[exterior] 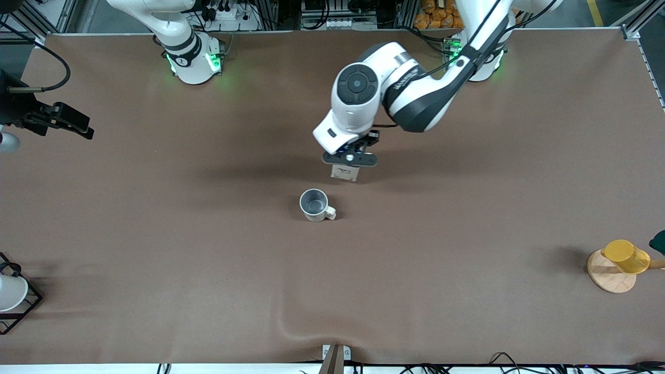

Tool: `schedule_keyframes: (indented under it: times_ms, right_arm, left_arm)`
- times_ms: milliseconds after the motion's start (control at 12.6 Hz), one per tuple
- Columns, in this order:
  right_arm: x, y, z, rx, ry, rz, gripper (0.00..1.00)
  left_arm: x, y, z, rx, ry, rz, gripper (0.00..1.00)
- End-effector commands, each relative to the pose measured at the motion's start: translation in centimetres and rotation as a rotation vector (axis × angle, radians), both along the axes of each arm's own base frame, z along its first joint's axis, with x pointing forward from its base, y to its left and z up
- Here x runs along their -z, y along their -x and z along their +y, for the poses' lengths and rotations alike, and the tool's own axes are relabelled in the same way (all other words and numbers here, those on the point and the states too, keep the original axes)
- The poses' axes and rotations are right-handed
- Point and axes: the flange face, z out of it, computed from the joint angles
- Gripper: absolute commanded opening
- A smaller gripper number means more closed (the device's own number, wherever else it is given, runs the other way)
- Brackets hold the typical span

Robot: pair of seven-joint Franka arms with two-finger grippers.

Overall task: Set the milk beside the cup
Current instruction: 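Lower the milk carton beside the white mug with the left gripper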

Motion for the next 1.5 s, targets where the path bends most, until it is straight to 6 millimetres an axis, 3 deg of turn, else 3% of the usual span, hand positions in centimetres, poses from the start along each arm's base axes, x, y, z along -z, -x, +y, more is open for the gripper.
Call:
schedule_keyframes:
  times_ms: [0,395,712,1424]
  right_arm:
    - [-0.5,0.8,-0.9,0.044,-0.031,0.004,1.0]
    - [-0.6,0.6,-1.8,0.015,-0.028,-0.008,1.0]
    - [-1.1,0.5,-2.6,-0.031,-0.026,-0.025,1.0]
    - [-1.4,0.6,-2.0,-0.048,-0.026,-0.034,1.0]
  left_arm:
    - [0.5,-0.7,-2.0,-0.051,0.037,-0.036,0.48]
    - [4.3,0.3,-5.1,-0.106,-0.033,-0.072,0.48]
    - [3.5,0.4,-5.2,-0.125,-0.023,-0.072,0.48]
    - [4.7,0.3,-6.1,-0.162,0.012,-0.076,0.48]
